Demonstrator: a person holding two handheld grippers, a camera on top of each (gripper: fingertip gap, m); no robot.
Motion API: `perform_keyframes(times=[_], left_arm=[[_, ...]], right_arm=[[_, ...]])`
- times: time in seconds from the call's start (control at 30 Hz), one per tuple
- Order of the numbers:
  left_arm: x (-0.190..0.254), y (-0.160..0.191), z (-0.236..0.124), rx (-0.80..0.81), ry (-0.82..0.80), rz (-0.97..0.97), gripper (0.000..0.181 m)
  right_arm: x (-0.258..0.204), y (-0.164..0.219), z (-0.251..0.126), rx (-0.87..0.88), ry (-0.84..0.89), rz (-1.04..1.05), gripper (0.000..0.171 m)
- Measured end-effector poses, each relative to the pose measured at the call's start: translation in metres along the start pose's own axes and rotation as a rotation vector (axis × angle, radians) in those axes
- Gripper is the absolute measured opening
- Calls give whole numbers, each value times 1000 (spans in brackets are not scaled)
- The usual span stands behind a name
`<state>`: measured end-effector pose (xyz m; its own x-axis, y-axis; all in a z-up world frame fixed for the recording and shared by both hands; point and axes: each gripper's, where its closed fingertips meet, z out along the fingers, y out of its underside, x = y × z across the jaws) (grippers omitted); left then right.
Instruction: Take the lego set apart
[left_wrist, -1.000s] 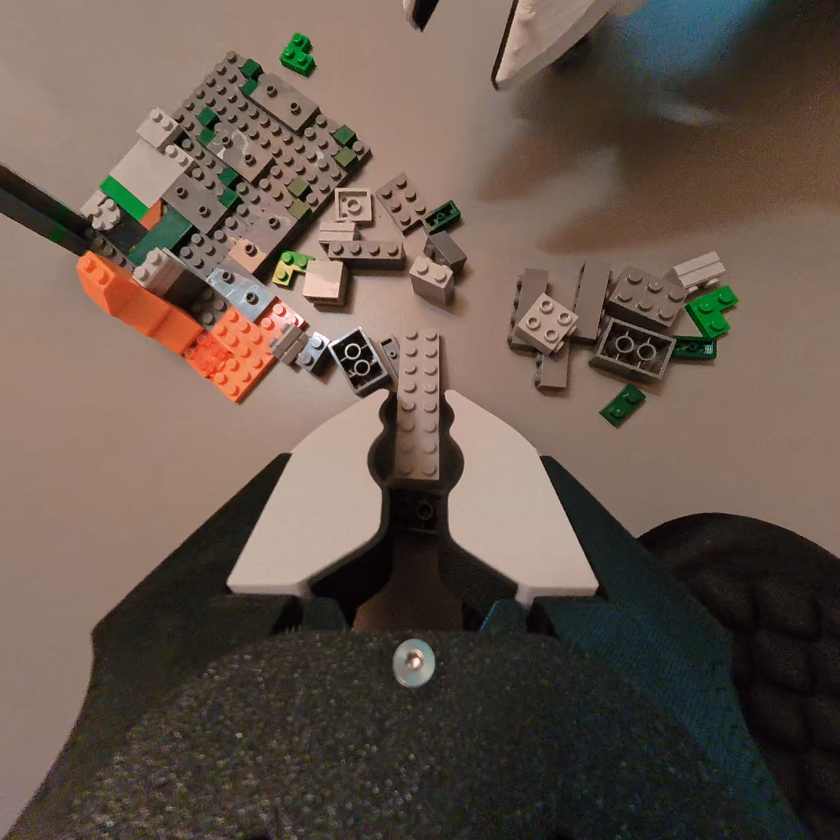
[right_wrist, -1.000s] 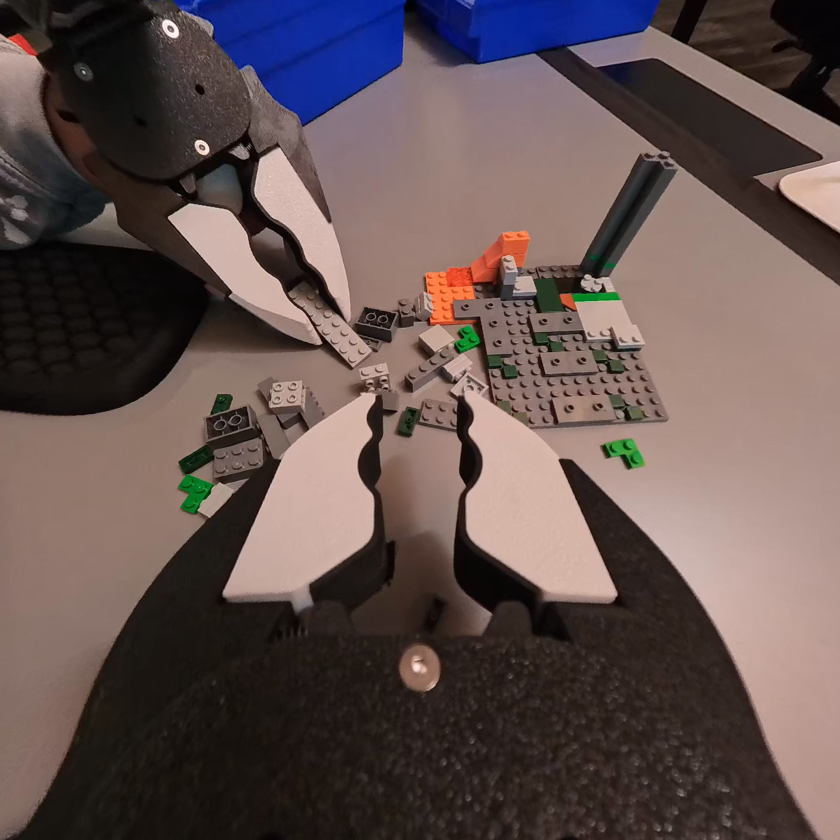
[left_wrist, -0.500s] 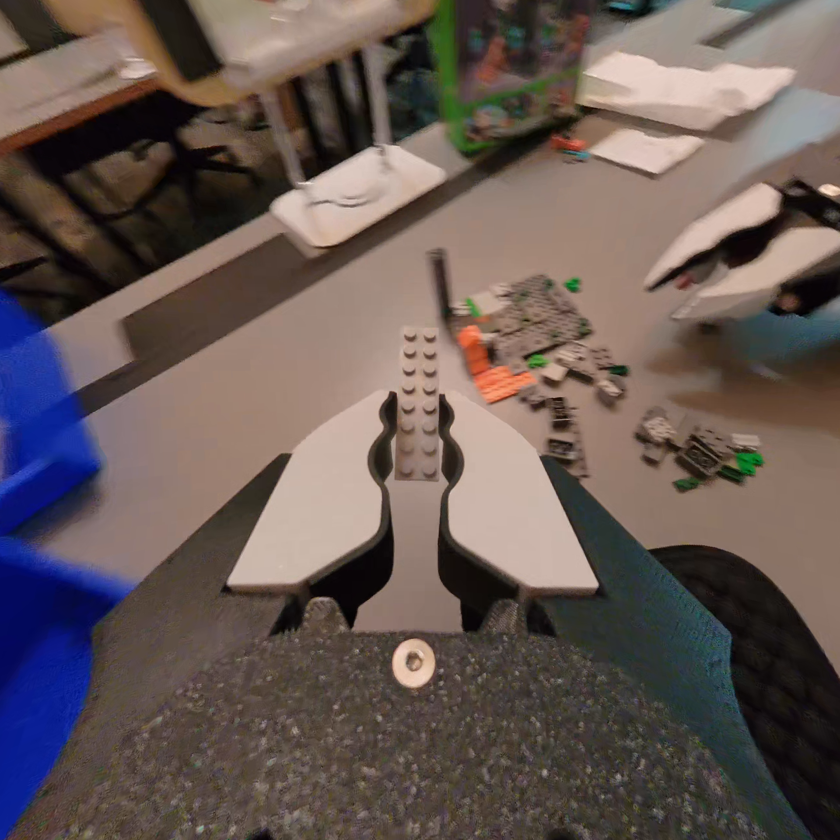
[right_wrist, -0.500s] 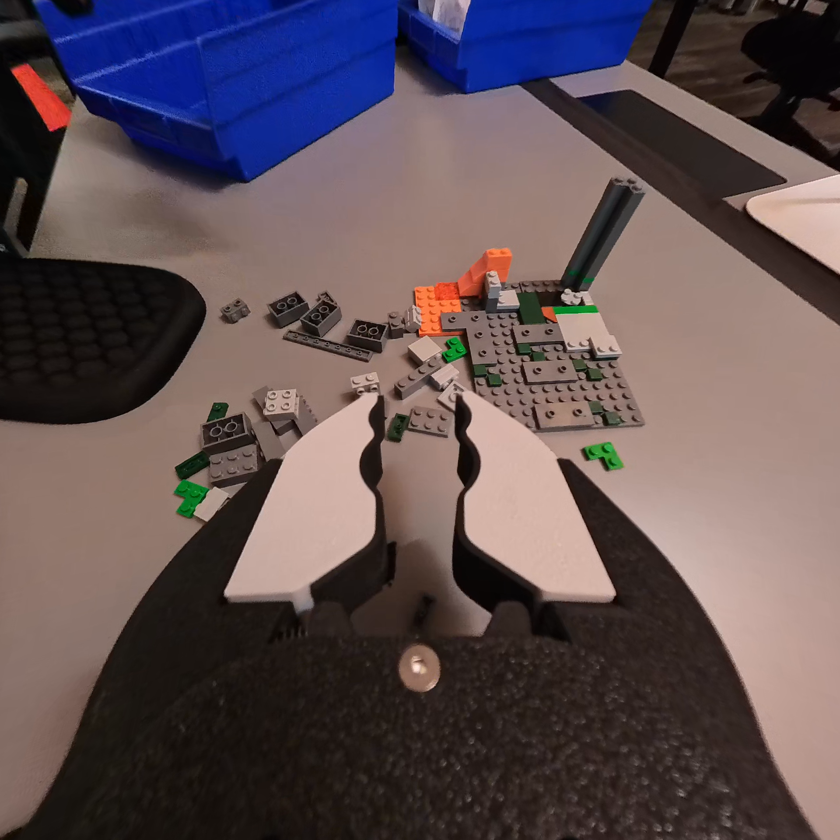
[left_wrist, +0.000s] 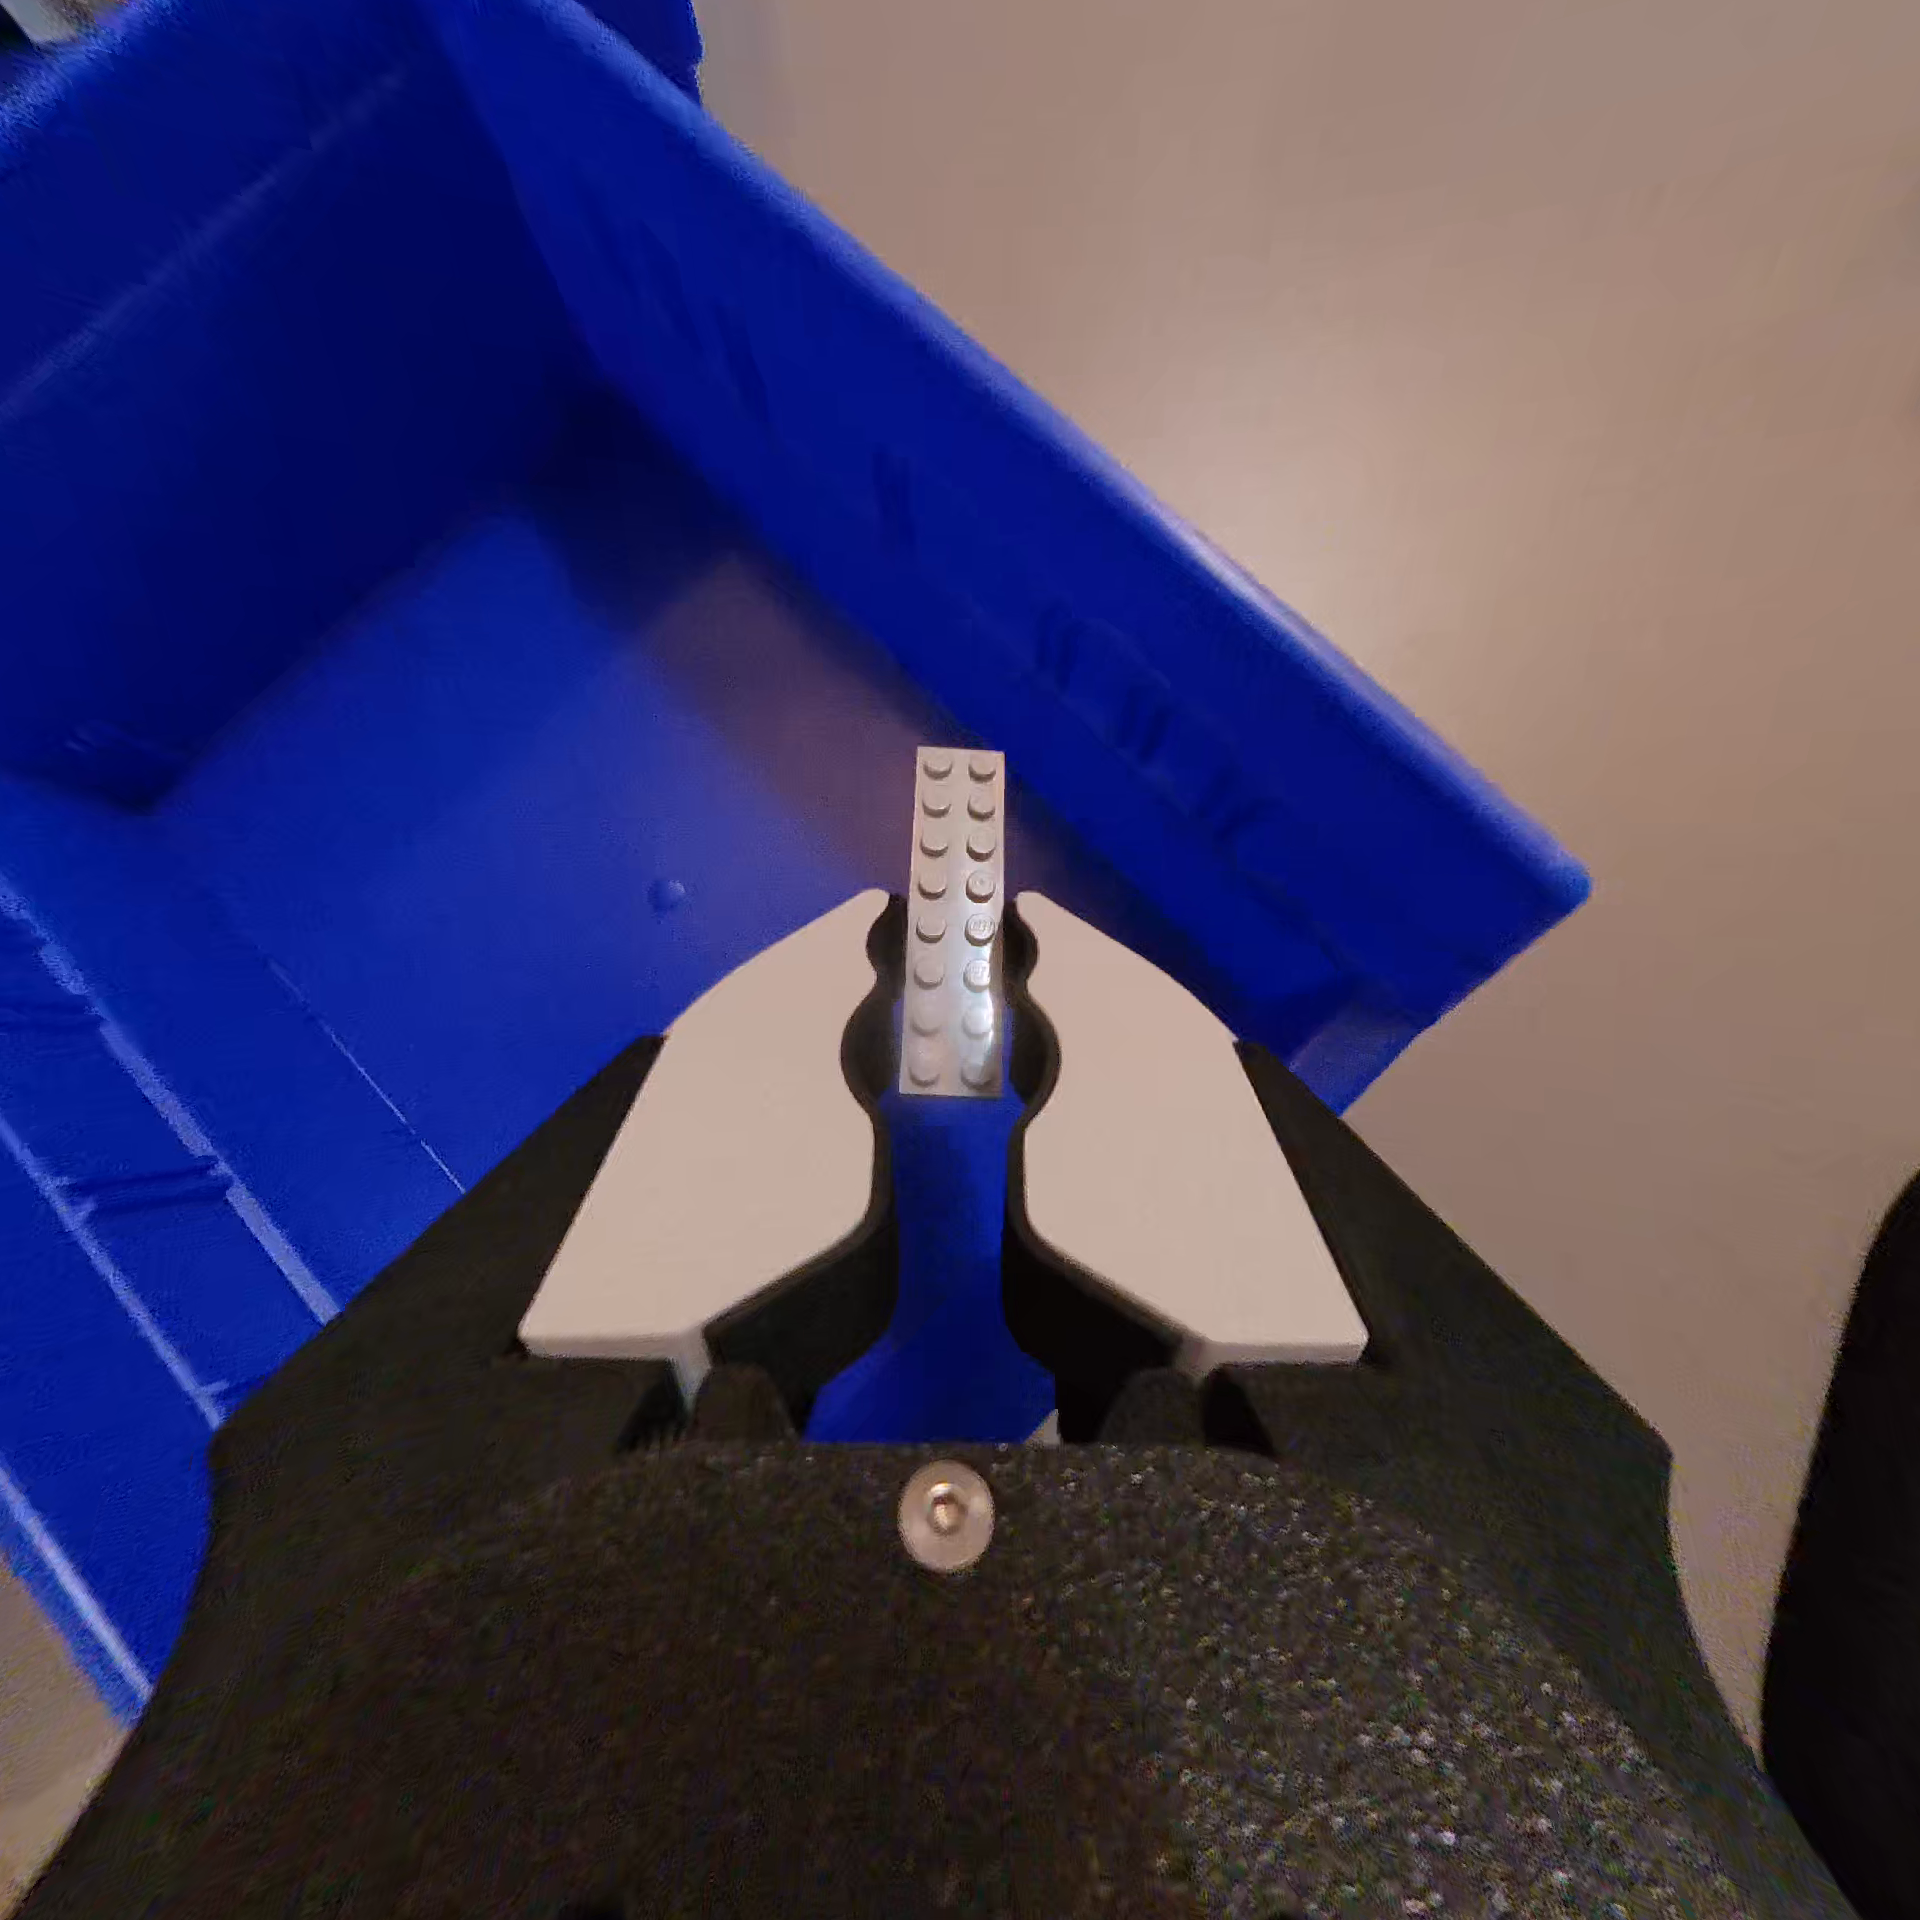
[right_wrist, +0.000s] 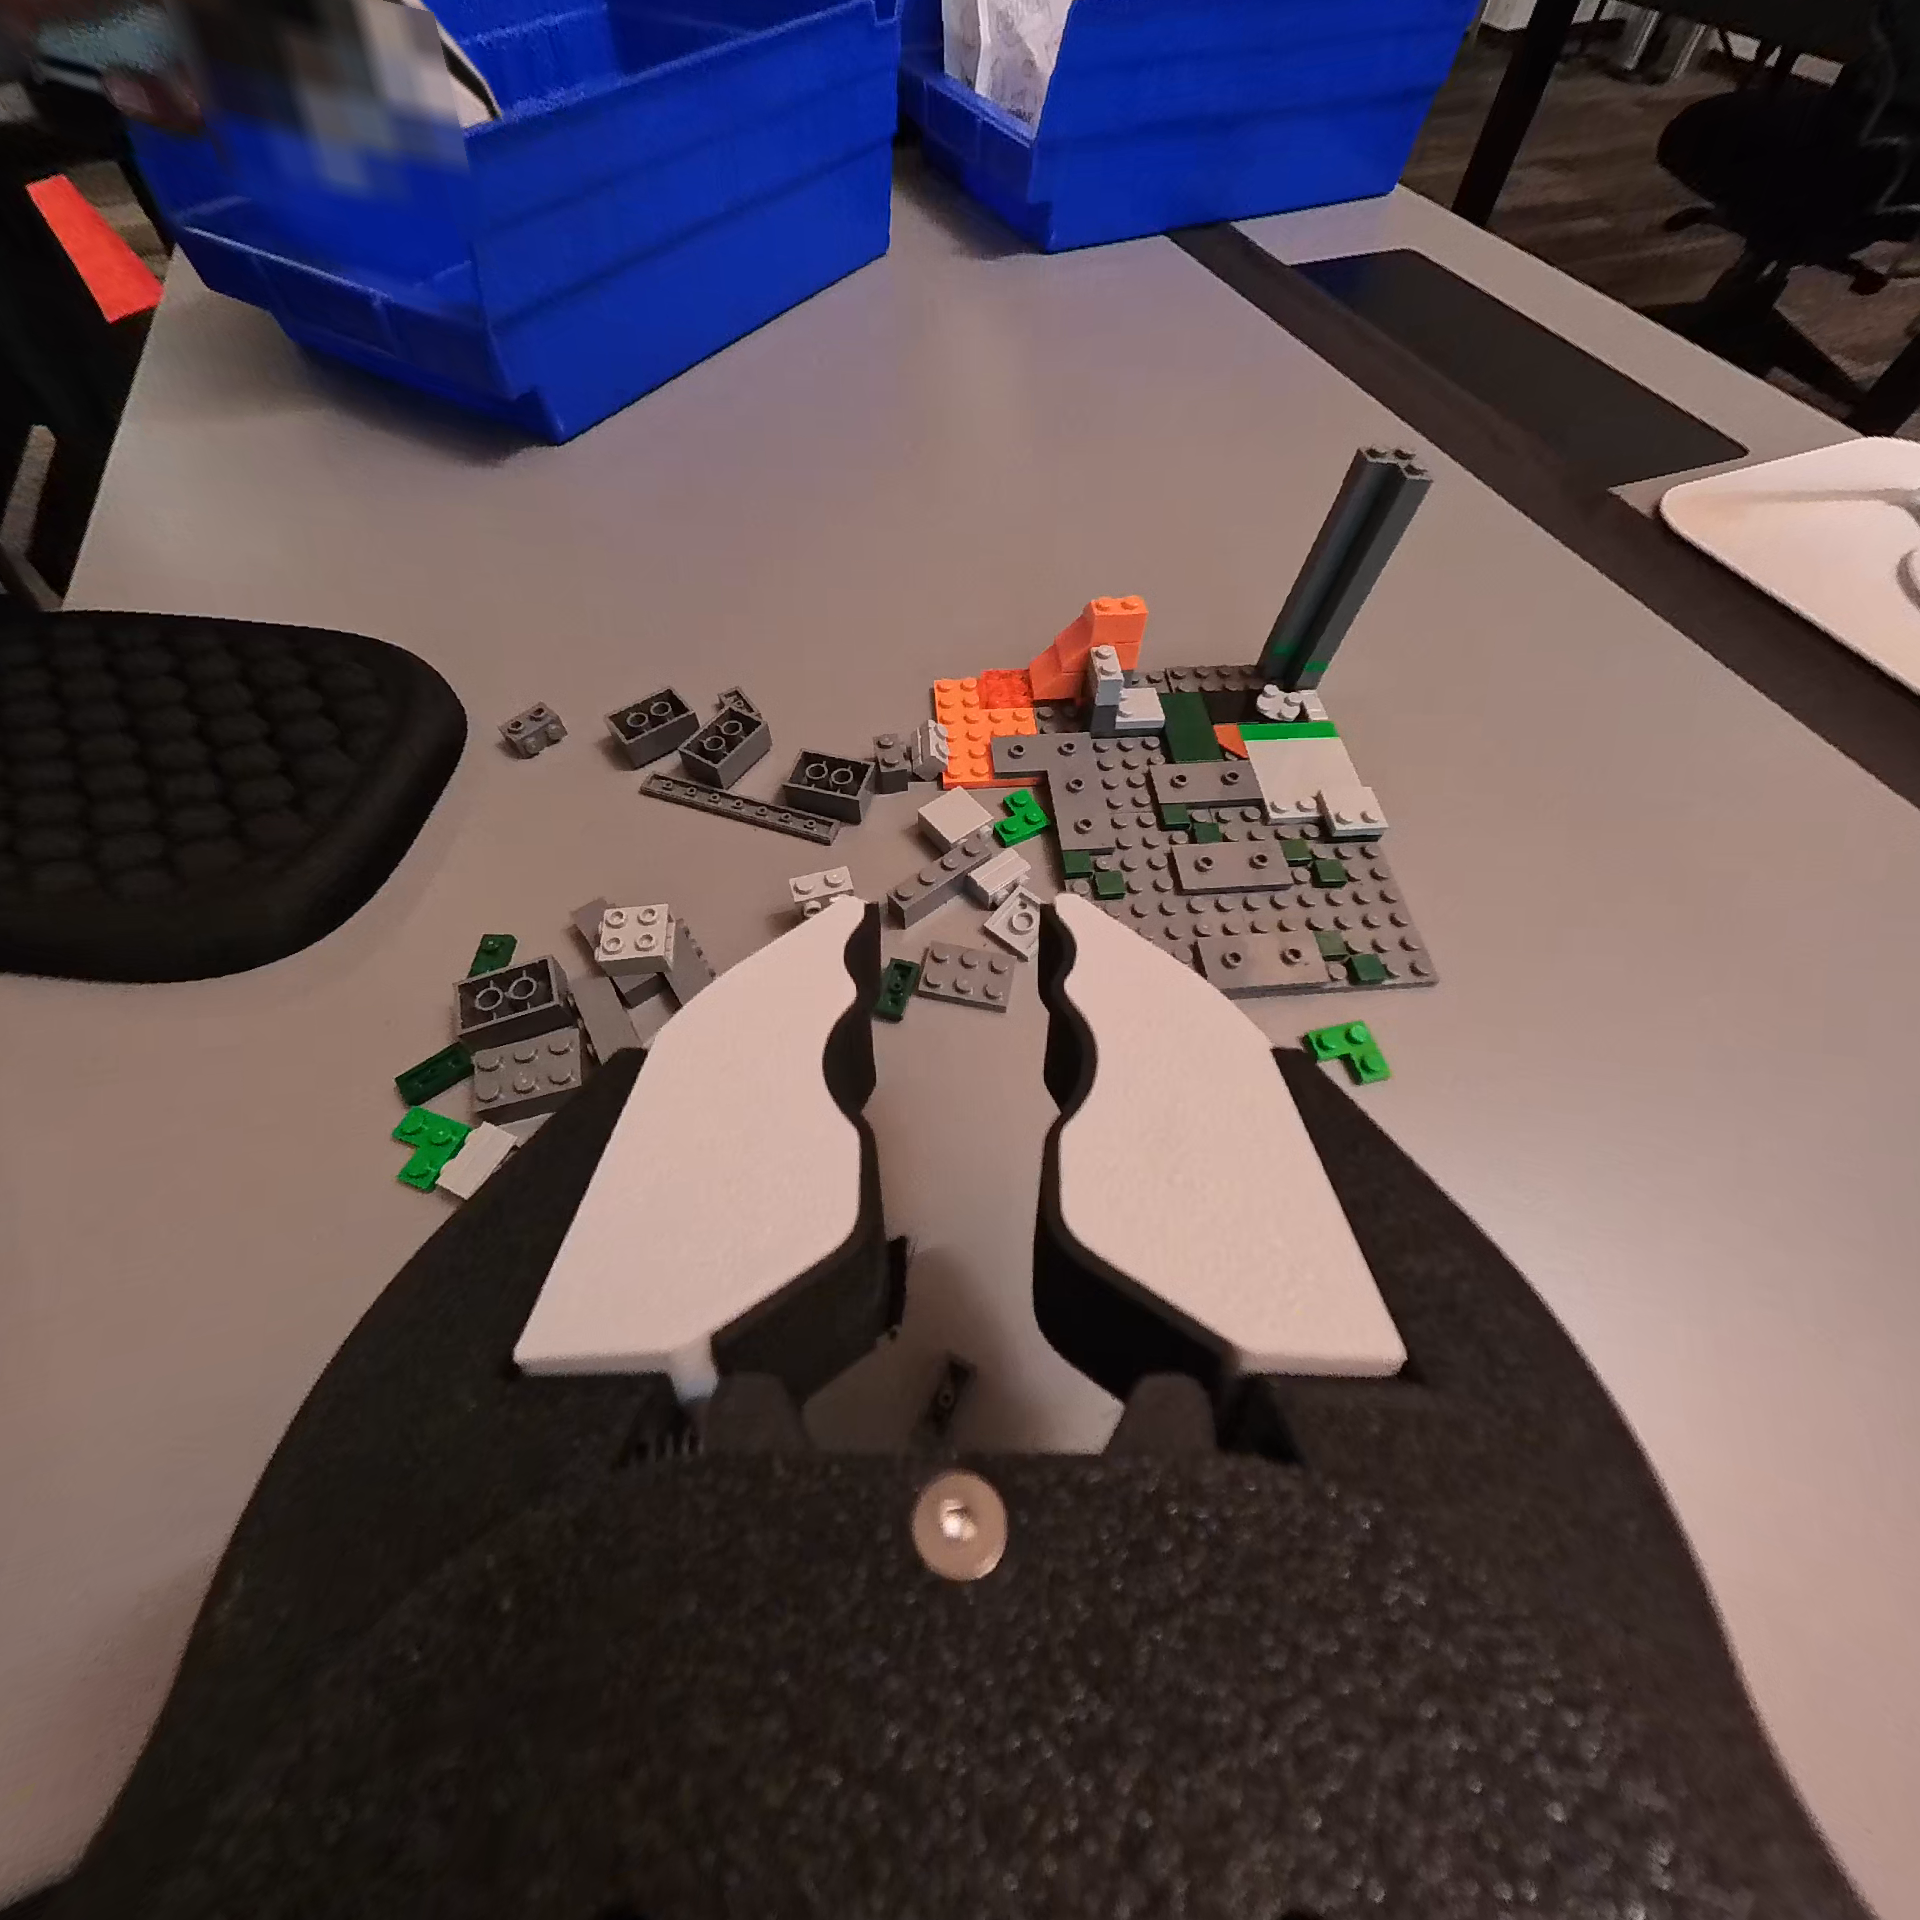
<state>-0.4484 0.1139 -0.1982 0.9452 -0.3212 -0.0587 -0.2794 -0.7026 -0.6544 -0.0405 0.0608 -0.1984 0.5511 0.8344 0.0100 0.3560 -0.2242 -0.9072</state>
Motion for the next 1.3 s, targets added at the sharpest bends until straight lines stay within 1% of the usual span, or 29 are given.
perform_keyframes(times=[0.1, 0.2, 0.33, 0.43, 0.53, 0.57, 0.63, 0.67, 0.7, 0.73, 0.8, 0.9, 1.0, 1.1, 1.3], left_arm=[[0, 1, 8, 7, 11, -21, 18], [-2, 0, 11, 10, -2, -32, 28], [1, -8, 6, 66, 21, -48, 37], [19, -22, -11, 168, 129, -73, 40], [51, -31, -32, 264, 241, -52, 43], [61, -30, -33, 268, 251, -26, 44], [76, -20, -21, 230, 209, 33, 49], [81, -15, -13, 205, 179, 61, 47], [83, -12, -4, 187, 136, 82, 41], [79, -14, 1, 198, 63, 93, 31], [80, -17, 3, 194, 1, 119, 28], [85, -22, 6, 174, -89, 207, 25], [102, -26, 9, 173, -86, 248, 25], [130, -29, 9, 173, -87, 312, 23], [203, -41, 14, 219, 41, 420, 22]], right_arm=[[0, 1, 0, -4, -2, 2, 28], [0, 2, 1, -9, -3, 2, 28], [-1, 4, 1, -14, -8, 4, 28], [-1, 5, 1, -18, -8, 3, 28], [0, 5, 1, -18, -7, 5, 28], [0, 5, 1, -17, -7, 8, 28], [0, 5, 2, -17, -12, 15, 28], [0, 5, 2, -17, -15, 17, 28], [-1, 6, 3, -20, -17, 17, 28], [-1, 6, 3, -23, -16, 13, 28], [-2, 7, 3, -28, -9, 1, 28], [-1, 6, 1, -25, -3, 1, 28], [0, 5, 1, -21, -5, 7, 28], [0, 5, 0, -24, -1, 0, 28], [0, 5, -1, -21, 1, -2, 28]])
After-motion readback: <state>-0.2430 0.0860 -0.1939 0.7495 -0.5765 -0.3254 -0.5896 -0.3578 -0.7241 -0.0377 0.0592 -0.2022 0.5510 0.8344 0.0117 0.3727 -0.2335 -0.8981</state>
